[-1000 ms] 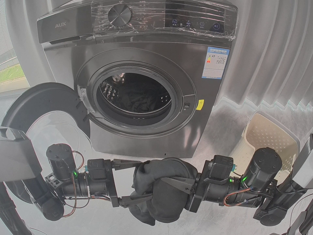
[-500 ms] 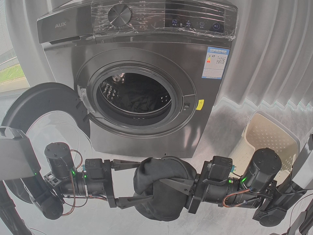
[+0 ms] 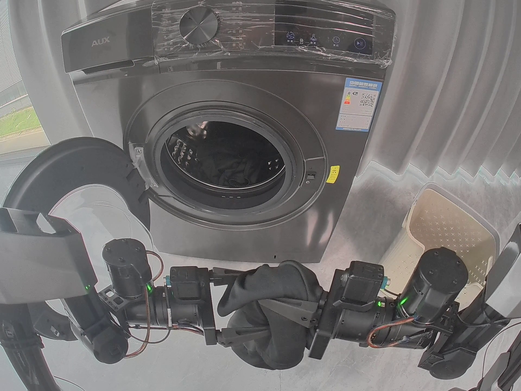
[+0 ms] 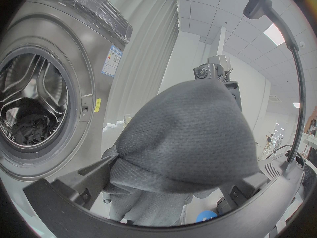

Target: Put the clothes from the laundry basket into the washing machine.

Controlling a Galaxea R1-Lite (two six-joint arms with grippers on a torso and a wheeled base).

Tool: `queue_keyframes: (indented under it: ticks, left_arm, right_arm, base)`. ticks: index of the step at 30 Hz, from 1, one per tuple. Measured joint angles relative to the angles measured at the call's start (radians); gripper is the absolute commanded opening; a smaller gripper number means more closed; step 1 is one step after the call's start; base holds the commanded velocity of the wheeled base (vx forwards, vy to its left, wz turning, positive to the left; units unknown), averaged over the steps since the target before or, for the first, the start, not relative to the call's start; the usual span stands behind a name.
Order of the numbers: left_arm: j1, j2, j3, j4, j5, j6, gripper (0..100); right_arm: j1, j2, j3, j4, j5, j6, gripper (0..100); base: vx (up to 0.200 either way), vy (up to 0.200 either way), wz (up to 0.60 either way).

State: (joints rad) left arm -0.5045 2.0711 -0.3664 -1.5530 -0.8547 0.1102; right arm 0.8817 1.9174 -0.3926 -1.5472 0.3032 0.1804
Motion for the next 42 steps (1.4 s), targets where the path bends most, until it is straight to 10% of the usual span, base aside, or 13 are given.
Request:
queue_keyframes:
  ticks: [6, 7, 42]
  left_arm:
    - [-0.019, 0.02, -0.02, 0.0, 0.0, -0.003, 100]
    - [-0.019, 0.021, -0.024, 0.0, 0.0, -0.007, 0]
    - [0.0, -0.159, 0.091, 0.001, 0.05, 0.0, 0]
  right_arm:
    - [0.002, 0.003, -0.007, 0.0, 0.0, 0.001, 0]
    - [0.003, 0.003, -0.008, 0.0, 0.0, 0.001, 0]
    - [-0.079, 0.017, -0.032, -0.001, -0.096, 0.023, 0]
  base:
    - [0.0, 0.0, 0.0]
    - [0.0, 0.0, 0.0]
    - [0.0, 0.0, 0.0]
